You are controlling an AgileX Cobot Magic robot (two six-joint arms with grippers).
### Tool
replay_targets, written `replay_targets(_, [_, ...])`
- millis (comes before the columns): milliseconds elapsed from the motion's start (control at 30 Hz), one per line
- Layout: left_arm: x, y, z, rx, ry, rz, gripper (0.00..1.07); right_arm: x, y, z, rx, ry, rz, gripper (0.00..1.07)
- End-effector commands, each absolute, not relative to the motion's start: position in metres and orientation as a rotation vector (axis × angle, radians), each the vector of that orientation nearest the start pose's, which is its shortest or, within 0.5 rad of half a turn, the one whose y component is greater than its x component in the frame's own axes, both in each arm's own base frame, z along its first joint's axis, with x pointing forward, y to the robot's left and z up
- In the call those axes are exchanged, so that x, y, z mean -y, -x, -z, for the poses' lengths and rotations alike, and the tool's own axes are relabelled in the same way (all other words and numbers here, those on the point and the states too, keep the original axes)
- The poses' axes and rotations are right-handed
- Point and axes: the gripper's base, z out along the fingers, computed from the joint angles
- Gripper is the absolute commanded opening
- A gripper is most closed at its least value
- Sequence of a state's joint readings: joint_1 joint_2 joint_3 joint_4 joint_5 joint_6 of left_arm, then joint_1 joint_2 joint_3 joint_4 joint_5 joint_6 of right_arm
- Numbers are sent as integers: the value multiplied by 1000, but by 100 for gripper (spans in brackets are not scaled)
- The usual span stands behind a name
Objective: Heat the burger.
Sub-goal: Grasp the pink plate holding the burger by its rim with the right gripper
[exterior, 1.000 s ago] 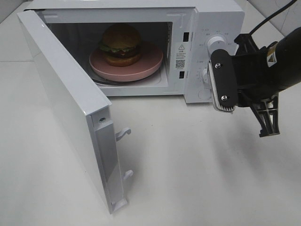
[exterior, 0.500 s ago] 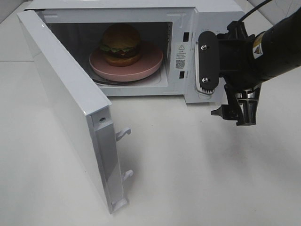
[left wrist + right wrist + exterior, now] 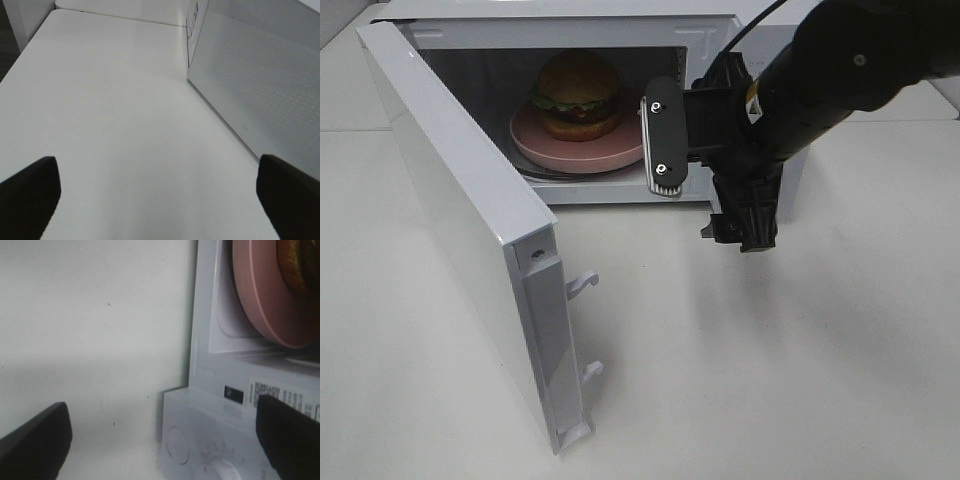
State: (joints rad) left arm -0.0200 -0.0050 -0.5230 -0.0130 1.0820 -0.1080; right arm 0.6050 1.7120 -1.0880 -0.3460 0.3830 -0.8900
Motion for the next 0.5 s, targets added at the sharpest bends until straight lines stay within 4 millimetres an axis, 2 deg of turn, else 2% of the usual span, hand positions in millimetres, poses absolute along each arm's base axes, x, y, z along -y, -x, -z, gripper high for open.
replay_targets(33, [1, 9, -282, -2022, 93, 92, 100, -208, -312, -216, -1563, 1940, 420, 96])
replay_targets(267, [1, 9, -282, -2022, 93, 92, 100, -228, -324, -211, -1551, 1935, 407, 95])
replay_targets(333, [1, 9, -282, -2022, 93, 92, 100, -239, -332, -207, -1525, 1949, 419, 95])
replay_targets(500, [1, 9, -282, -2022, 93, 92, 100, -244, -338, -205, -1535, 1934, 413, 94])
